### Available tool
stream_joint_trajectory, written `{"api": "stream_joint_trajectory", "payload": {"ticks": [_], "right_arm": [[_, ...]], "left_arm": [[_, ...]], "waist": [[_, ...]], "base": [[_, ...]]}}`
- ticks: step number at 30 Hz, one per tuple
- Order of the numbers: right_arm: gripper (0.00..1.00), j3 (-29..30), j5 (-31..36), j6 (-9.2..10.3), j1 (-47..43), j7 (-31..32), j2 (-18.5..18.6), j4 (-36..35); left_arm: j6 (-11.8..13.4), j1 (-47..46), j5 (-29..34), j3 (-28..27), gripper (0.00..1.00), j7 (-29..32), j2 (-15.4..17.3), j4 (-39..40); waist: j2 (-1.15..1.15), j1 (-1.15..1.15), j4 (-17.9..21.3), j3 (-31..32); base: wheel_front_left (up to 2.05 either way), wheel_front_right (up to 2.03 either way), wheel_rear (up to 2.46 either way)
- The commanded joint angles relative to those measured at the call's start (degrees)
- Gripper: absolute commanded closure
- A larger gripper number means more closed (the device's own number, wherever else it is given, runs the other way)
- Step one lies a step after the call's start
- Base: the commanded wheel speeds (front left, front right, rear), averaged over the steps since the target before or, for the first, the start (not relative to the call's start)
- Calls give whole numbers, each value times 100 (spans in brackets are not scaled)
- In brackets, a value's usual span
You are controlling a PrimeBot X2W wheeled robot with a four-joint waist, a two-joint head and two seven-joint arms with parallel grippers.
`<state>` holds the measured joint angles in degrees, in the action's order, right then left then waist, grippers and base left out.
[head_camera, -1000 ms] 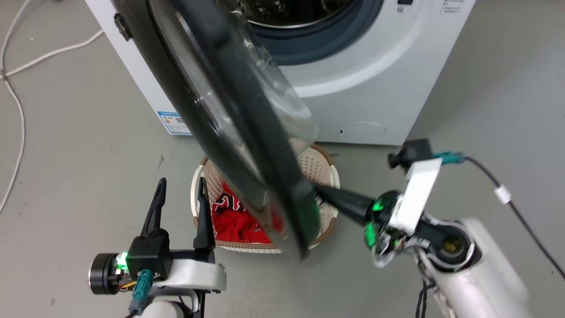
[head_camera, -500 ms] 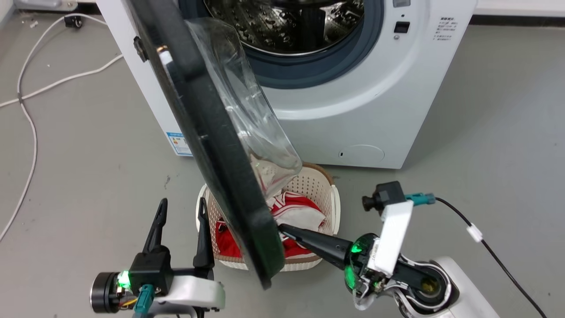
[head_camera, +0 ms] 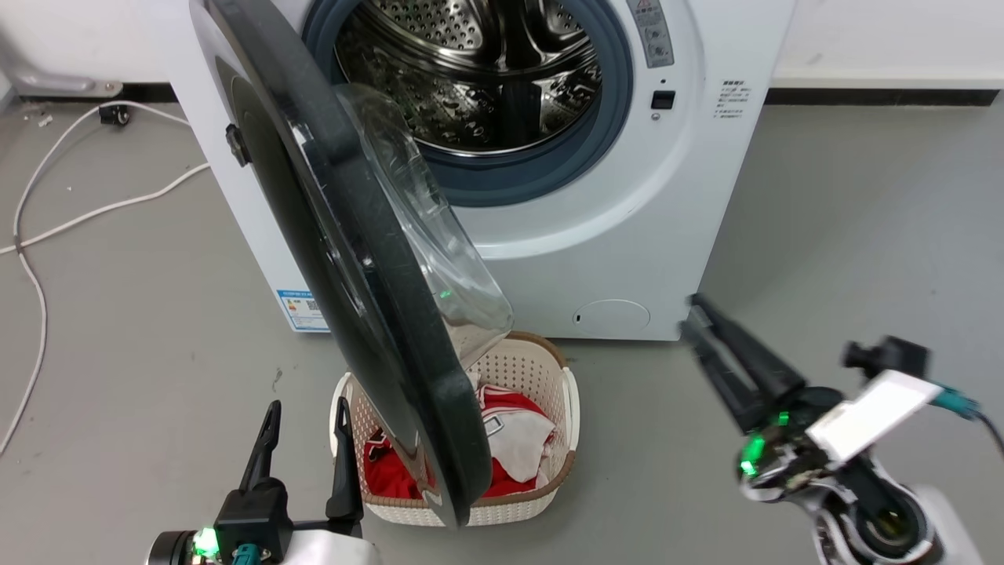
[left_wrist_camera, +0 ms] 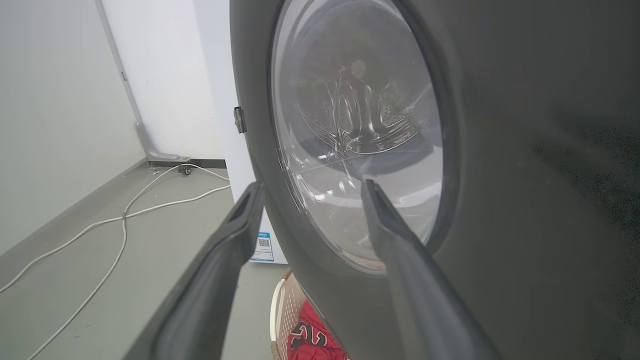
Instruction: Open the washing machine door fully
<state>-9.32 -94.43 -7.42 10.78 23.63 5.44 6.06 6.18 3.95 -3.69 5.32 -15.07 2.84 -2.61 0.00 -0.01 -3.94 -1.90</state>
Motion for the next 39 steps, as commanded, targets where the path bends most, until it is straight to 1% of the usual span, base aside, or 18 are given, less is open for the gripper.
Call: {"api": "stream_joint_trajectory", "payload": {"ticks": [1, 6, 7, 9, 12, 14, 16, 18, 20, 21, 22, 24, 25, 28, 31, 37, 39], "right_arm": [[0, 177, 99, -13, -162, -222, 51, -118], [0, 626, 920, -12, -501, -1258, 204, -520], [0, 679, 1143, -13, -539, -1468, 288, -589], [0, 680, 1759, -13, -628, -1997, 468, -758], [0, 509, 2724, -12, -823, -2893, 719, -869], [0, 389, 3587, -7, -905, -3486, 978, -779], [0, 297, 4397, -7, -955, -3780, 1005, -694], [0, 340, 5398, -7, -988, -3870, 1051, -655], [0, 621, 6283, -7, -994, -3879, 779, -821], [0, 739, 6813, -6, -1044, -3876, 702, -927], [0, 808, 7197, -6, -1120, -3877, 569, -1002], [0, 999, 7703, -5, -1235, -3879, 237, -1114], [0, 1070, 7954, -6, -1285, -3878, 177, -1149], [0, 1197, 8443, -6, -1512, -3879, -65, -1239], [0, 1293, 8878, -5, -1741, -3880, -174, -1237], [0, 1404, 9203, -5, -2093, -3882, -264, -1058], [0, 1385, 9067, -5, -2167, -3881, -263, -1006]], "left_arm": [[-17, 62, 29, -25, 0, -16, 6, 7], [-43, 149, 32, -103, 0, -16, 6, 25], [-41, 155, 33, -115, 0, -16, 7, 30], [-46, 167, 31, -132, 0, -16, 5, 39], [-47, 181, 25, -151, 0, -16, 5, 45], [-46, 193, 21, -158, 0, -16, 6, 54], [-40, 203, 20, -160, 0, -16, 5, 67], [-39, 220, 21, -182, 0, -16, 7, 68], [-37, 222, 24, -182, 0, -16, 4, 85], [-31, 227, 28, -174, 0, -16, 5, 95], [-30, 231, 32, -167, 0, -16, 5, 105], [-30, 226, 41, -154, 0, -16, 6, 114], [-30, 217, 38, -144, 0, -16, 6, 116], [-28, 190, 37, -136, 0, -16, 6, 124], [-20, 165, 35, -120, 0, -16, 6, 141], [-6, 197, 29, -109, 0, -16, 6, 163], [8, 223, 21, -117, 0, -16, 6, 171]], "waist": [[0, 1, 37, 71], [0, 1, 96, 172], [0, 1, 104, 182], [0, 1, 123, 196], [0, 1, 147, 203], [0, 1, 164, 211], [0, 1, 185, 218], [0, 1, 208, 221], [0, 1, 227, 214], [0, 1, 230, 209], [0, 1, 228, 206], [0, 1, 220, 204], [0, 1, 211, 203], [0, 1, 181, 204], [0, 1, 156, 201], [0, 1, 141, 209], [0, 1, 150, 214]], "base": [[0, 0, 0], [0, 0, 0], [0, 0, 0], [0, 0, 0], [0, 0, 0], [0, 0, 0], [0, 0, 0], [0, 0, 0], [0, 0, 0], [0, 0, 0], [0, 0, 0], [0, 0, 0], [0, 0, 0], [0, 0, 0], [0, 0, 0], [0, 0, 0], [0, 0, 0]]}}
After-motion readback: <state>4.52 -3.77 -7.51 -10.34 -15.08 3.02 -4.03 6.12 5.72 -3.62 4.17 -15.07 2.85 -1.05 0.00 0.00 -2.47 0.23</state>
